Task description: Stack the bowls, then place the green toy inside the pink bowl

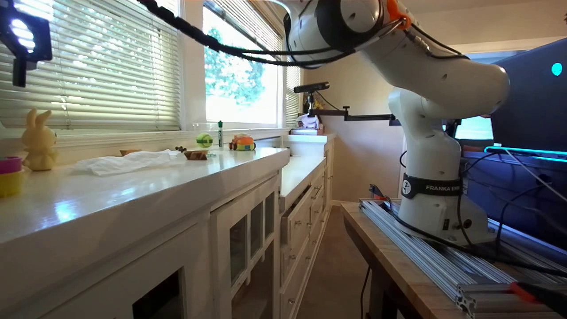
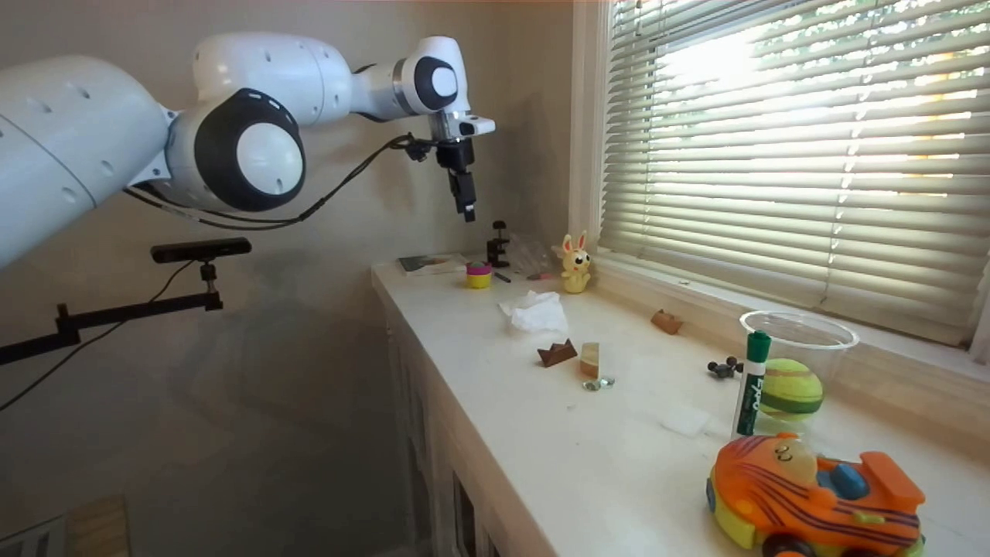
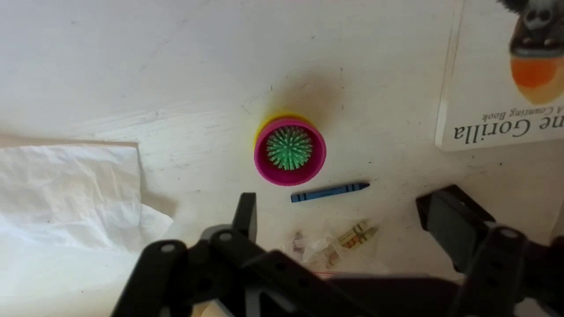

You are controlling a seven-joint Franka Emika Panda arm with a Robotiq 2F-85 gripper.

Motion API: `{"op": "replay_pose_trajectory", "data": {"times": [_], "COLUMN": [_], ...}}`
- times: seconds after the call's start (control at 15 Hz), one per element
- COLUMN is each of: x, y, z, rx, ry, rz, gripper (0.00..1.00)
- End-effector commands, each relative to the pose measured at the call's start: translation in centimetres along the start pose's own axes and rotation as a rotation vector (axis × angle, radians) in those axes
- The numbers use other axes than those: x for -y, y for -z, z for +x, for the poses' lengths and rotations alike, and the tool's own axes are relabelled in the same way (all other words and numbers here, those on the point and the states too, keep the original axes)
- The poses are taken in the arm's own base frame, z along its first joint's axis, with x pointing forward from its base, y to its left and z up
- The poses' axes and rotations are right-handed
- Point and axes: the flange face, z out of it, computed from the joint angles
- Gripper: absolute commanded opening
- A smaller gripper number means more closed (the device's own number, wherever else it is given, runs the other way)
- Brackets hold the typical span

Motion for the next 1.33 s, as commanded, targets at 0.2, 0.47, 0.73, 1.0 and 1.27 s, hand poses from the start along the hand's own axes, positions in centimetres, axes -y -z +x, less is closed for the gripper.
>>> {"op": "replay_pose_trajectory", "data": {"times": [0.2,0.47,0.73,1.0,1.27], "x": [0.1,0.1,0.4,0.4,-0.2], "y": [0.5,0.5,3.3,6.3,7.5], "z": [-0.1,-0.1,-1.7,-3.6,-5.5], "rx": [-0.030,-0.035,-0.026,0.007,0.072], "ry": [-0.074,-0.081,-0.113,-0.289,-0.492], "rz": [-0.019,-0.022,-0.047,-0.078,-0.152], "gripper": [1.00,1.00,1.00,1.00,1.00]}}
